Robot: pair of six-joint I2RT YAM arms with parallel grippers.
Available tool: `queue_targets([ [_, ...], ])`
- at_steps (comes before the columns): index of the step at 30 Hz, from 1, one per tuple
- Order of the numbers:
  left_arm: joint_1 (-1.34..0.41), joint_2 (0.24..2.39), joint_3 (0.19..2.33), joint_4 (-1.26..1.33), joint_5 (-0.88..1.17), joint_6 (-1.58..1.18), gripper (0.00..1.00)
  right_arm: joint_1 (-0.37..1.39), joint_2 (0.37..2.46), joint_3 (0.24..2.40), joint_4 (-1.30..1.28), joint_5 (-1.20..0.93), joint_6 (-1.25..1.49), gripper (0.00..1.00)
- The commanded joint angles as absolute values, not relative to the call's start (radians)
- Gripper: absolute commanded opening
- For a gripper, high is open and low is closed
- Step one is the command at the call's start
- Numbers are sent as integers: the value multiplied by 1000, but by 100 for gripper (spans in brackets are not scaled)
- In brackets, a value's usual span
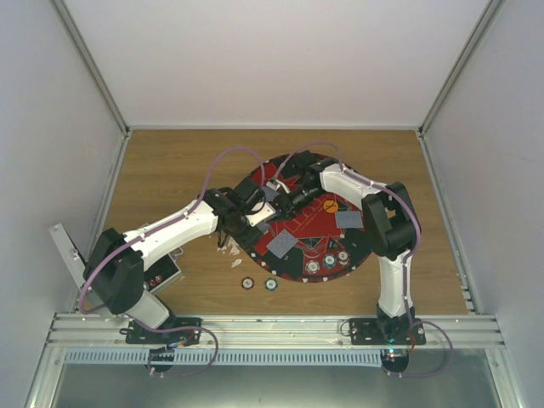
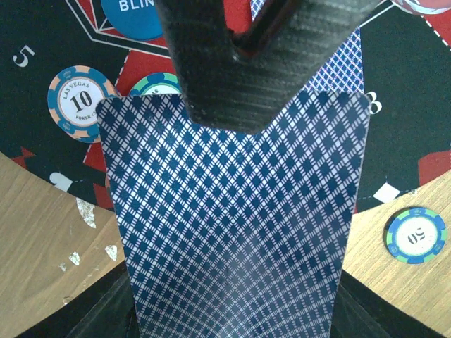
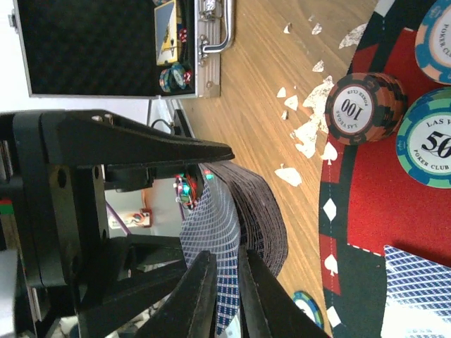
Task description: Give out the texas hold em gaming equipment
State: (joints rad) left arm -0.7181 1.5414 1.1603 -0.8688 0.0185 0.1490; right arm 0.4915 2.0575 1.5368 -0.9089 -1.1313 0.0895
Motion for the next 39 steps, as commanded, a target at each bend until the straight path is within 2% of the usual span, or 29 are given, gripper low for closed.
queue_targets([
  [1, -723, 1519, 1161, -848, 23, 153, 58, 483, 2039, 1519, -923, -1188, 43, 15],
  [4, -723, 1519, 1160, -848, 25, 150, 58, 483, 2044, 1517, -926, -1181, 40, 19],
  [9, -723, 1515, 1159, -848, 21, 151, 58, 489, 2053, 1515, -933, -1171, 37, 19],
  [29, -724, 1516, 1160, -848, 21, 150, 58, 508, 2073, 1518, -938, -1143, 41, 1],
  [35, -723, 1514, 1156, -848, 19, 149, 58, 500, 2051, 1515, -911, -1083, 86, 0],
  [39, -724, 1513, 1153, -848, 14, 150, 58, 423, 1997, 1472, -871, -1055, 130, 1],
])
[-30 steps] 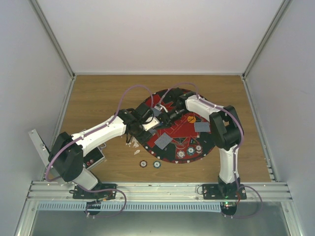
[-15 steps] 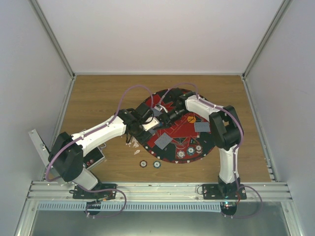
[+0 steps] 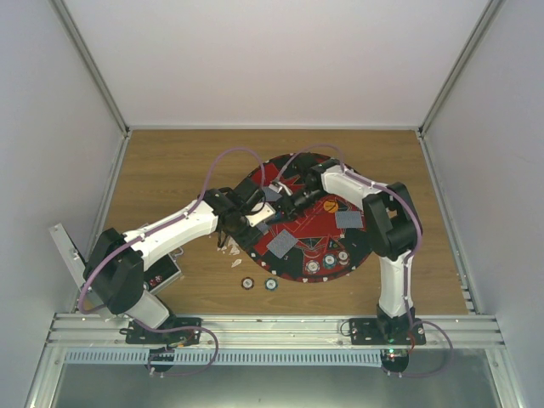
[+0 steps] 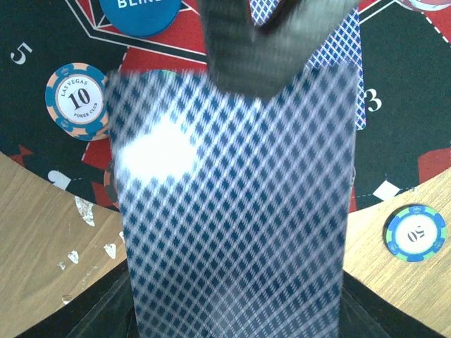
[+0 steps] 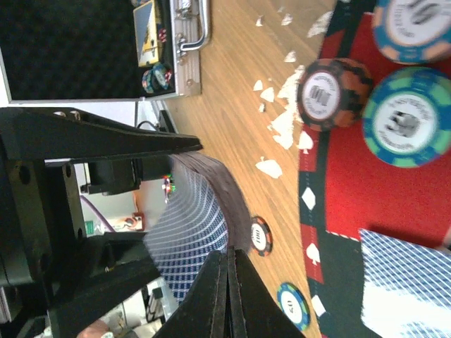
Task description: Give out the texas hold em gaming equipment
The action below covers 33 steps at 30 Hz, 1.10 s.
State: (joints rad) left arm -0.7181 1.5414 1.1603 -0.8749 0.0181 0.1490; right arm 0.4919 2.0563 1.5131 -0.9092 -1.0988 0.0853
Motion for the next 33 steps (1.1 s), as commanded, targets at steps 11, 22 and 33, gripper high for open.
queue_targets([
  [11, -723, 1516, 1151, -847, 9, 150, 58, 177, 1897, 1312, -664, -992, 250, 1],
  [22, -723, 1517, 1153, -845, 9, 151, 58, 212, 2023, 1393, -300, -894, 598, 1],
  [33, -723, 1519, 1155, -844, 10, 152, 58, 259, 2170, 1492, -278, -818, 658, 1],
])
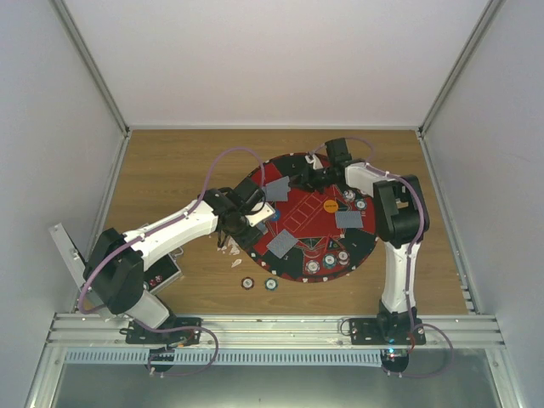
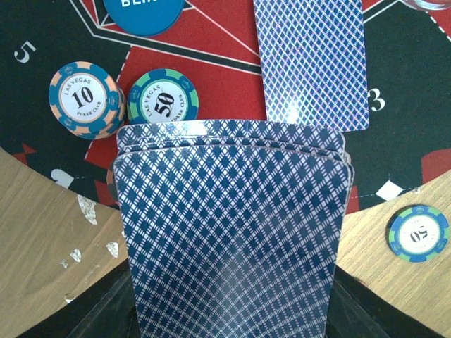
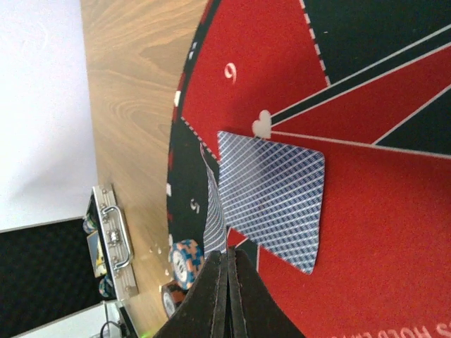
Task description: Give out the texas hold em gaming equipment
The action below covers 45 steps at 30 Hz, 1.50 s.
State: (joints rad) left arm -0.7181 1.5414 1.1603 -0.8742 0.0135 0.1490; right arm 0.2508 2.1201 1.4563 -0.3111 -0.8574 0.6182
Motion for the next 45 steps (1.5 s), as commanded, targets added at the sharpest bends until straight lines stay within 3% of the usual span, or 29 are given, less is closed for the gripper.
queue_targets([
  [1, -723, 1520, 1155, -844, 14, 153, 58, 259, 2178, 1497, -274, -812, 662, 1],
  [20, -722, 1516, 1155, -843, 16, 155, 58, 265, 2224, 1495, -347, -731, 592, 2],
  [25, -723, 1511, 1151, -842, 13, 154, 58, 265, 2209, 1490, -358, -713, 580, 13],
  [30, -723, 1515, 1156, -842, 14, 155, 58, 265, 2163, 1491, -391, -648, 536, 36],
  [33, -723, 1516, 1161, -845, 11, 156, 58, 264, 2111, 1486, -419, -612, 479, 56],
  [36, -723, 1511, 1157, -845, 9, 156, 58, 268, 2037, 1478, -474, -601, 389, 65],
  [42, -723, 1514, 1160, -844, 10, 156, 58, 297, 1938, 1461, -683, -856, 199, 82],
  [45, -723, 1516, 1160, -841, 8, 158, 58, 358, 1940, 1467, -810, -977, 106, 83],
])
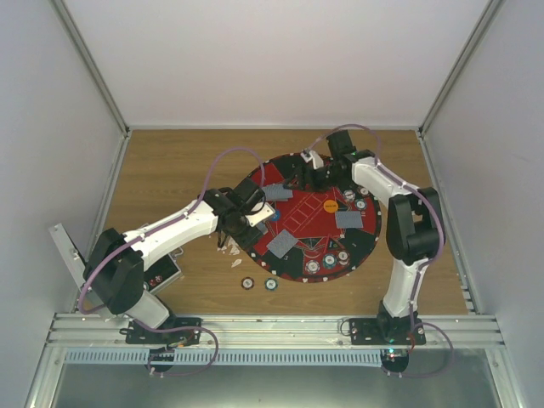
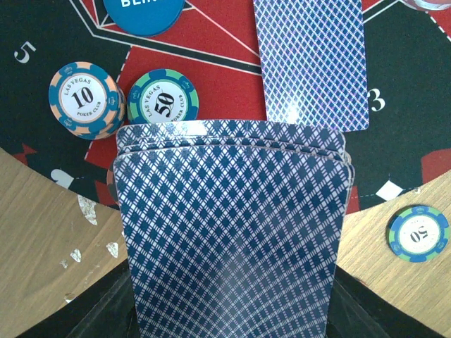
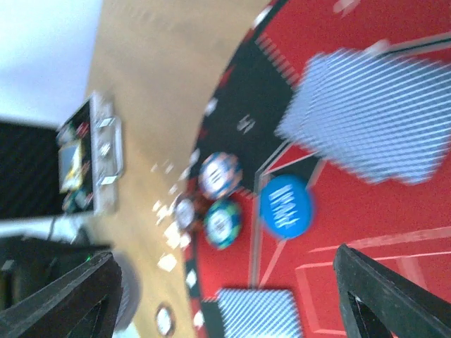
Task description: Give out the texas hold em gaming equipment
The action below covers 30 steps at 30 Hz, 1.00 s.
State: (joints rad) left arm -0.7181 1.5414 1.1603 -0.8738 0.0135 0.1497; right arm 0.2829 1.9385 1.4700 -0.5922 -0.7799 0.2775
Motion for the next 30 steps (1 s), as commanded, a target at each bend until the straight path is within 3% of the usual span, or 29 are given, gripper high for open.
queue_targets([
  [1, -723, 1517, 1158, -841, 11, 158, 58, 382, 1946, 1476, -847, -993, 81, 83],
  [12, -723, 1503, 1150, -838, 26, 160, 58, 492, 2070, 1509, -969, -1126, -34, 81],
  [21, -723, 1509, 1155, -839, 29, 161, 58, 510, 2134, 1534, -957, -1135, -33, 67],
  [30, -723, 1512, 1155, -838, 30, 161, 58, 522, 2165, 1591, -968, -1151, -33, 70],
])
